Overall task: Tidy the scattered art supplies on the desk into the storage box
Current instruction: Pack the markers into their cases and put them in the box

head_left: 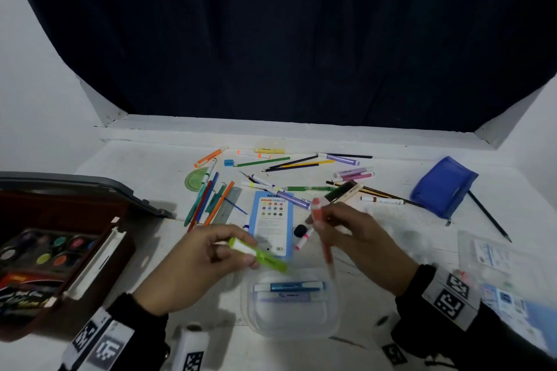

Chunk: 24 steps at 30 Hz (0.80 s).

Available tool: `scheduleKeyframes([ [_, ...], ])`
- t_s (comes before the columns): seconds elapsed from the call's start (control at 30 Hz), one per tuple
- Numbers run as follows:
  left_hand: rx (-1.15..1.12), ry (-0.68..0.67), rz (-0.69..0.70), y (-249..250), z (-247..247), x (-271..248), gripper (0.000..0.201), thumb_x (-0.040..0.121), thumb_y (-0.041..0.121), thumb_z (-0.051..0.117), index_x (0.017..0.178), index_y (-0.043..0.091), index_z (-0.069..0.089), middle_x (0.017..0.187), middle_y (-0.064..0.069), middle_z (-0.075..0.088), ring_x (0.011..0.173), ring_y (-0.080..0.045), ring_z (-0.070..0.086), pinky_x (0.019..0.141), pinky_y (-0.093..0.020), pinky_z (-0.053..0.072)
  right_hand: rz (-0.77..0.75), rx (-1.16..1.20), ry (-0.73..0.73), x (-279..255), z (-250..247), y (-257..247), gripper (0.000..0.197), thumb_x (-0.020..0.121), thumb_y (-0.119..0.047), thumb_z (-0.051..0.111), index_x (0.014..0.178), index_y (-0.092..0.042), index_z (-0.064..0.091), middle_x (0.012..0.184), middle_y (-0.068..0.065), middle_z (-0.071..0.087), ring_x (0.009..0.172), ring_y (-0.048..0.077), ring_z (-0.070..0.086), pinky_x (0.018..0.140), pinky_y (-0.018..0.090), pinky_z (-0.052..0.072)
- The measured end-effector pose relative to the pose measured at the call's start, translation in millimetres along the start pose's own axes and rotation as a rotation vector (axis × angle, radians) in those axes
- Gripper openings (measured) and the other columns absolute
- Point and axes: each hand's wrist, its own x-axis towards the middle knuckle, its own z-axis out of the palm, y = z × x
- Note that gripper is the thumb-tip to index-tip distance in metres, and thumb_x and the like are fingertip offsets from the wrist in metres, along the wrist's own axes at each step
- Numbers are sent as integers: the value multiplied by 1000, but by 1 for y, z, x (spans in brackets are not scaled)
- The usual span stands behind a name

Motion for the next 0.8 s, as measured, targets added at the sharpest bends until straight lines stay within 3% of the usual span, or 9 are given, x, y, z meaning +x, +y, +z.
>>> scheduleKeyframes([
  [0.07,116,-99,-30,-13,3,-6,24,82,37,79,102,26,71,85,-6,78,82,-27,67,79,-40,48,-1,-71,-27,-9,5,7,8,93,-25,60,94,-28,68,95,-9,61,88,14,59,75,30,54],
  [0.17,327,-129,-18,-24,10,-13,19,82,40,78,98,34,71,81,-1,76,70,-26,66,72,-36,52,43,-13,-74,-20,8,16,8,93,-19,62,98,-19,67,96,-7,67,86,19,66,76,35,58],
  [0.23,454,-126,22,-27,13,-17,17,81,44,77,96,38,73,86,3,73,73,-17,66,74,-36,56,48,-19,-98,-26,8,23,8,92,-14,65,98,-19,65,96,-3,69,87,18,69,79,36,58],
  [0.33,652,-134,96,-31,15,-17,15,82,43,76,95,38,73,90,18,68,81,-3,62,75,-22,52,13,-162,-145,-34,8,31,16,89,-14,67,98,-26,62,93,-6,71,88,10,71,82,31,58],
  [0.43,784,-136,145,-35,18,-13,15,83,40,75,98,36,74,96,26,63,89,8,56,82,-13,45,-32,-304,-173,-36,6,32,12,86,-22,69,96,-27,64,89,-11,70,87,4,67,81,26,56],
  [0.5,870,-140,151,-38,19,-9,17,83,41,74,100,36,74,100,26,60,95,8,50,86,-11,40,-47,-438,-181,-35,2,27,13,85,-30,69,97,-30,66,87,-15,69,87,2,64,80,23,54],
  [0.6,963,-169,148,-34,23,-6,19,84,42,72,102,36,74,105,19,64,101,0,51,85,-15,38,-41,-476,-168,-33,-2,22,13,86,-29,70,98,-30,66,89,-14,69,85,2,63,79,22,54],
  [0.8,996,-219,124,-22,35,-5,18,86,43,70,101,34,75,98,14,66,91,-4,58,78,-18,42,-68,-555,-184,-33,3,29,12,88,-27,66,99,-30,66,93,-15,67,87,-1,59,76,11,48],
])
